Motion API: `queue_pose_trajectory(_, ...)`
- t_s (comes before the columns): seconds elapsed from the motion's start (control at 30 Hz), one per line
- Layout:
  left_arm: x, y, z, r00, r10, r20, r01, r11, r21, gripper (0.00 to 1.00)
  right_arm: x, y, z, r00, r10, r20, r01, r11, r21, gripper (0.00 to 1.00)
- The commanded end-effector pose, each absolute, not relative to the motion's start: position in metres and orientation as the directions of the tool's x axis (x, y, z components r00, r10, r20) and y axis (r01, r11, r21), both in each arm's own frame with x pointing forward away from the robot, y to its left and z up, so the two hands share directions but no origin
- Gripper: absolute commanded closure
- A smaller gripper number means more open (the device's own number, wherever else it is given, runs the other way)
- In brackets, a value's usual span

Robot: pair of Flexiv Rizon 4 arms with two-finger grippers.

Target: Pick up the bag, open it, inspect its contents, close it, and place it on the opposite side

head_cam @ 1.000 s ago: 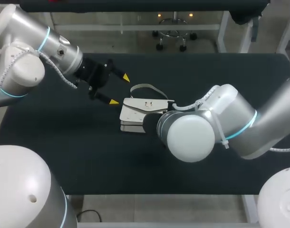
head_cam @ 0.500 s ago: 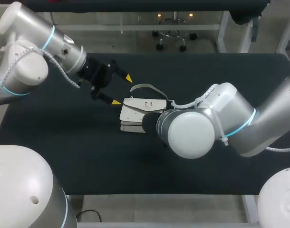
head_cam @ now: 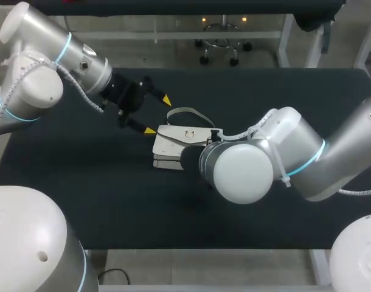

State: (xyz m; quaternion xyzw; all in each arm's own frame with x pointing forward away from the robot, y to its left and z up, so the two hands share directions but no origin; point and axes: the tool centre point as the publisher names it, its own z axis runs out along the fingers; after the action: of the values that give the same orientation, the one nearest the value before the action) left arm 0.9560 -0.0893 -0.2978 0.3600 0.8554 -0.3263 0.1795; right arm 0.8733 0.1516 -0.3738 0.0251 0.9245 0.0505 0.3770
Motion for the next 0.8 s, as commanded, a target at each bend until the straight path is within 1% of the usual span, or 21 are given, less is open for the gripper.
queue_pose_trajectory(0.03, 0.95, -0.094, -0.301, -0.66, 0.489, -0.569, 0.746, 0.514, -0.424, 0.0, 0.87, 0.15, -0.377, -0.7, 0.102, -0.707, -0.022, 0.986, 0.165, 1.0)
queue_pose_trajectory(0.3, 0.93, -0.11, -0.306, -0.621, 0.48, -0.62, 0.779, 0.469, -0.416, 0.0, 0.87, 0.15, -0.377, -0.7, 0.102, -0.707, -0.022, 0.986, 0.165, 1.0)
queue_pose_trajectory(0.33, 0.93, -0.111, -0.307, -0.616, 0.477, -0.627, 0.782, 0.469, -0.411, 0.06, 0.87, 0.15, -0.377, -0.7, 0.102, -0.707, -0.022, 0.986, 0.165, 1.0)
queue_pose_trajectory(0.37, 0.929, -0.113, -0.308, -0.613, 0.481, -0.627, 0.785, 0.463, -0.413, 0.15, 0.87, 0.15, -0.377, -0.7, 0.102, -0.707, -0.022, 0.986, 0.165, 1.0)
queue_pose_trajectory(0.43, 0.928, -0.114, -0.308, -0.612, 0.487, -0.623, 0.787, 0.455, -0.417, 0.16, 0.87, 0.15, -0.377, -0.7, 0.102, -0.707, -0.022, 0.986, 0.165, 1.0)
queue_pose_trajectory(0.5, 0.927, -0.115, -0.309, -0.614, 0.489, -0.619, 0.786, 0.449, -0.425, 0.25, 0.87, 0.15, -0.377, -0.7, 0.102, -0.707, -0.022, 0.986, 0.165, 1.0)
queue_pose_trajectory(0.53, 0.925, -0.114, -0.31, -0.615, 0.49, -0.618, 0.785, 0.448, -0.427, 0.27, 0.87, 0.15, -0.377, -0.7, 0.102, -0.707, -0.022, 0.986, 0.165, 1.0)
queue_pose_trajectory(0.57, 0.924, -0.114, -0.311, -0.616, 0.492, -0.616, 0.785, 0.444, -0.431, 0.29, 0.87, 0.15, -0.377, -0.7, 0.102, -0.707, -0.022, 0.986, 0.165, 1.0)
queue_pose_trajectory(0.7, 0.92, -0.117, -0.319, -0.616, 0.501, -0.607, 0.786, 0.431, -0.443, 0.29, 0.87, 0.15, -0.377, -0.7, 0.102, -0.707, -0.022, 0.986, 0.165, 1.0)
queue_pose_trajectory(0.73, 0.921, -0.118, -0.321, -0.613, 0.501, -0.61, 0.789, 0.432, -0.438, 0.31, 0.87, 0.15, -0.377, -0.7, 0.102, -0.707, -0.022, 0.986, 0.165, 1.0)
queue_pose_trajectory(0.77, 0.921, -0.119, -0.324, -0.611, 0.503, -0.611, 0.791, 0.426, -0.439, 0.35, 0.87, 0.15, -0.377, -0.7, 0.102, -0.707, -0.022, 0.986, 0.165, 1.0)
queue_pose_trajectory(0.8, 0.922, -0.12, -0.326, -0.603, 0.51, -0.613, 0.797, 0.426, -0.428, 0.35, 0.87, 0.15, -0.377, -0.7, 0.102, -0.707, -0.022, 0.986, 0.165, 1.0)
